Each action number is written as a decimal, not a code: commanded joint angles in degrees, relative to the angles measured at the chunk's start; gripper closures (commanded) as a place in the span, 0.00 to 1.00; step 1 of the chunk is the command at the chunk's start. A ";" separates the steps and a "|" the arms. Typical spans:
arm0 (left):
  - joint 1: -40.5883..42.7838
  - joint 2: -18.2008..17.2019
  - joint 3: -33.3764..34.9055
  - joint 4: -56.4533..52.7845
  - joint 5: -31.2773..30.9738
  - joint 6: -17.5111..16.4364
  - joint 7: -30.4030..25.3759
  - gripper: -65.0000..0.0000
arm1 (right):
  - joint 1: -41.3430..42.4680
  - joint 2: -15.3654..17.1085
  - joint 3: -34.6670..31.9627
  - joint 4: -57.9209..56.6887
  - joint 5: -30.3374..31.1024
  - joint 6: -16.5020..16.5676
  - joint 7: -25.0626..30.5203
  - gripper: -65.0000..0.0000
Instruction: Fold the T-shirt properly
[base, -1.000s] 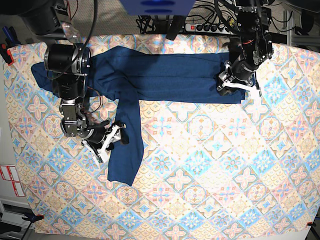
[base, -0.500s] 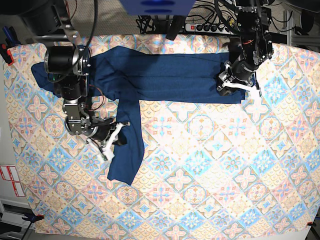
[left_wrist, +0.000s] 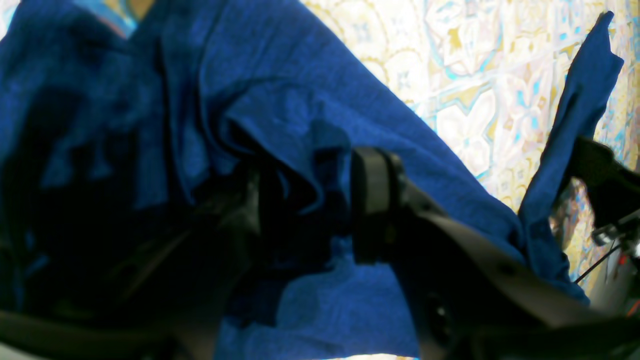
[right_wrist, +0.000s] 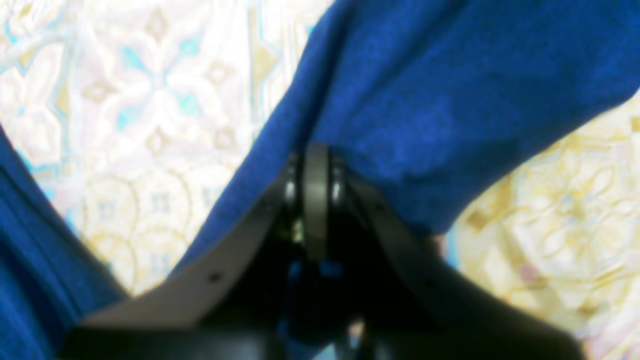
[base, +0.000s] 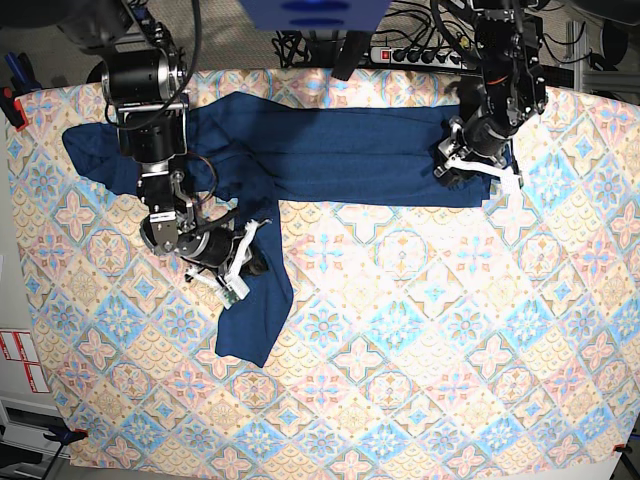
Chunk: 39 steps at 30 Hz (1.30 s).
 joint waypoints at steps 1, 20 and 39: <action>-0.21 -0.38 -0.16 1.08 -0.71 -0.49 -0.52 0.65 | 1.92 0.50 2.29 0.96 0.78 0.14 1.45 0.99; -0.21 -0.38 -0.07 1.08 -0.71 -0.49 -0.52 0.65 | 6.76 2.00 13.72 -10.82 -5.11 0.14 1.36 0.51; -0.39 -0.11 0.02 1.08 -0.71 -0.49 -0.52 0.65 | 6.76 -1.08 13.63 -10.90 -4.84 0.14 1.18 0.52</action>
